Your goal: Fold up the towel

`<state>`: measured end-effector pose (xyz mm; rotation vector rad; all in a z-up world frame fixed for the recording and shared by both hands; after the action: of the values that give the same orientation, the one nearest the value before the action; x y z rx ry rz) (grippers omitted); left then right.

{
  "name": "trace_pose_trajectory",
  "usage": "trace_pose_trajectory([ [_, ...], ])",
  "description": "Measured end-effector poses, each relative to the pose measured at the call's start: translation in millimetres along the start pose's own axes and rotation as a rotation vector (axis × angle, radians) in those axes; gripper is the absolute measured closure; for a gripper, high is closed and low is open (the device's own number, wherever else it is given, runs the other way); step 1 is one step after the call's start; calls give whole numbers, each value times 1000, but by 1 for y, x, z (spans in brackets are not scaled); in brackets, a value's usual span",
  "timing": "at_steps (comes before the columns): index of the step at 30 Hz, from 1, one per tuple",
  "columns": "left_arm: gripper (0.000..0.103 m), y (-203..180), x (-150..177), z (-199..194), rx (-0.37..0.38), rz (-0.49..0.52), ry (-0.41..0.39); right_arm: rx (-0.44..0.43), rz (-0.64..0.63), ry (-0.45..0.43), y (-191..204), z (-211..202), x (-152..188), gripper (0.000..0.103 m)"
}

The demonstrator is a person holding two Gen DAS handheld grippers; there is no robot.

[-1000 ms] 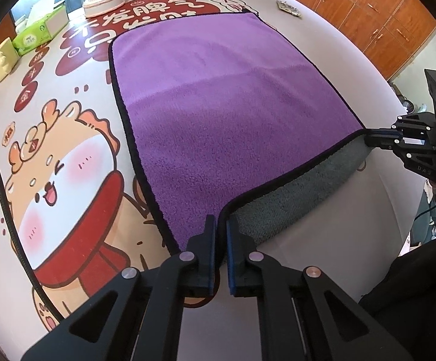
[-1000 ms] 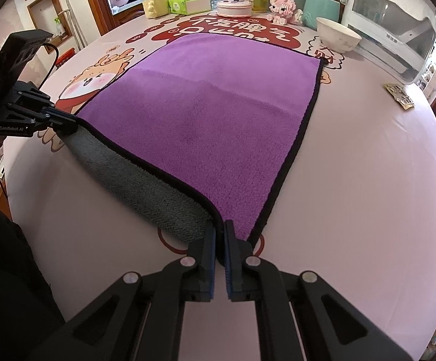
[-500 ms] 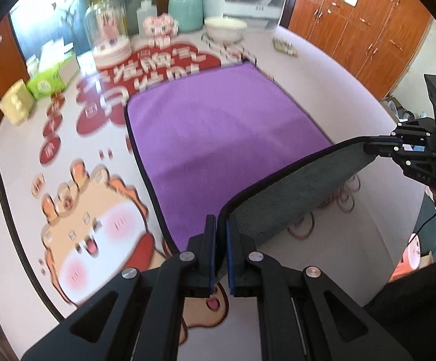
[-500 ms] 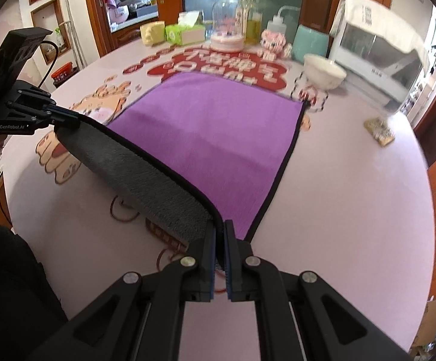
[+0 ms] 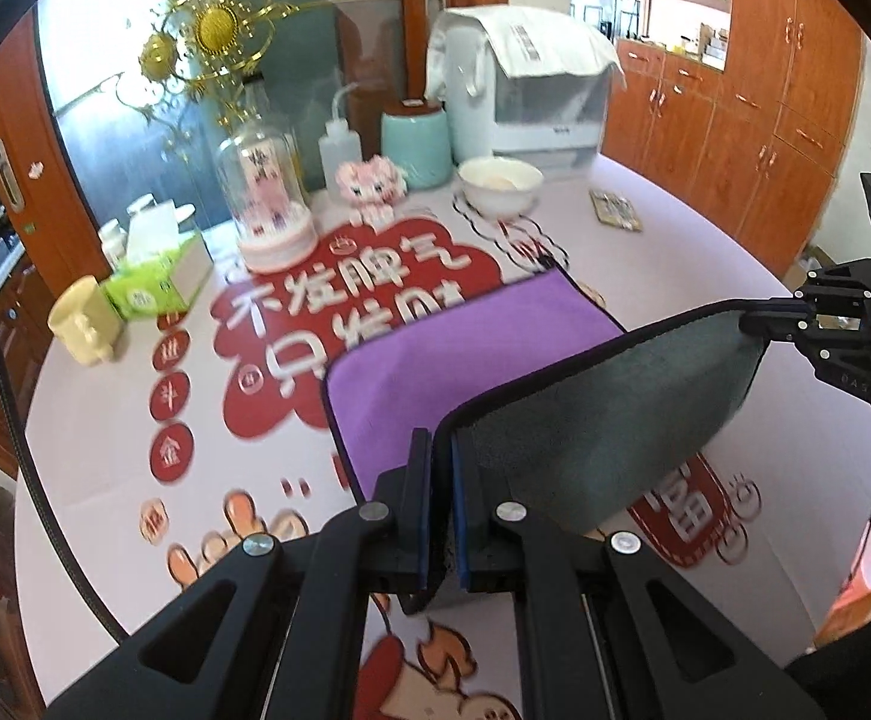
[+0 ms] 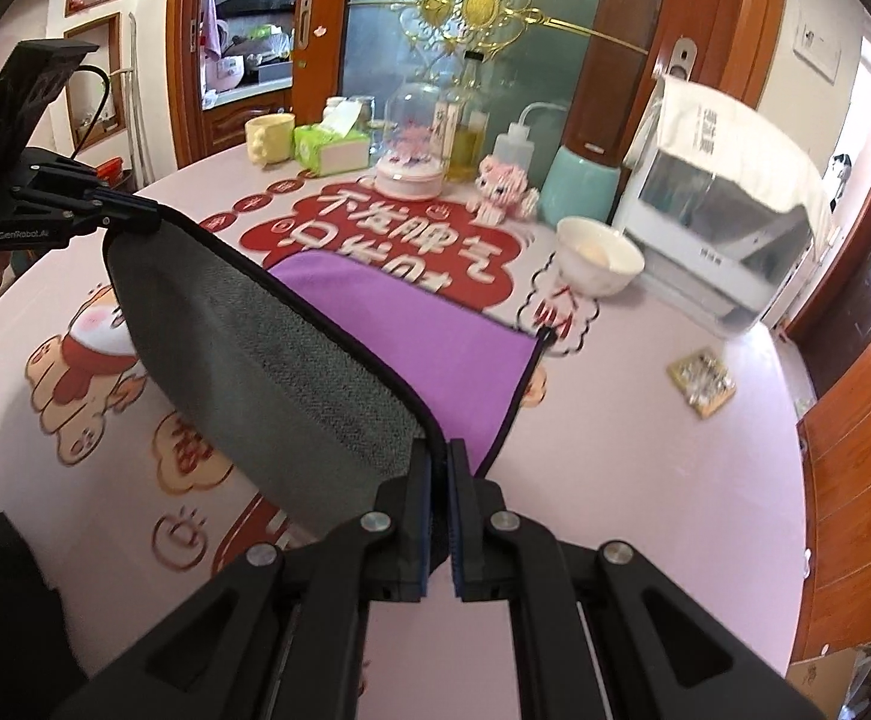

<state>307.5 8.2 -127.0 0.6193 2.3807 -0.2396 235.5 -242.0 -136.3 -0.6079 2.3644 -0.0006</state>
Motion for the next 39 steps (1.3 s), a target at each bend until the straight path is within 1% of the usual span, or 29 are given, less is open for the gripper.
trace_pose_trajectory([
  [3,99,3,-10,6,-24,5,-28,22,-3,-18,-10,10,-13,99],
  [10,99,18,-33,26,-56,-42,-75,61,19,-52,-28,41,-36,99],
  [17,99,37,-46,57,-99,-99,-87,66,66,-83,-44,74,-53,99],
  [24,99,53,-49,97,-137,-153,-62,56,87,-78,-52,115,-62,99],
  [32,99,66,-45,149,-166,-206,13,37,125,-38,-58,163,-59,99],
  [39,98,70,-42,167,-176,-227,54,37,172,-3,-60,185,-55,98],
])
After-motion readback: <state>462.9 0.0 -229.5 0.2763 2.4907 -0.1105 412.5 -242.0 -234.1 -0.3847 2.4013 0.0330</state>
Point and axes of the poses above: each gripper's, at about its wrist camera, not at the fingertips, and z roughly the way its jaws point, y to its left, x to its underside, the point moved 3 cm from there along z, roughly the way its jaws point, and after that the axes turned 2 degrees about -z, right-handed, at the moved point
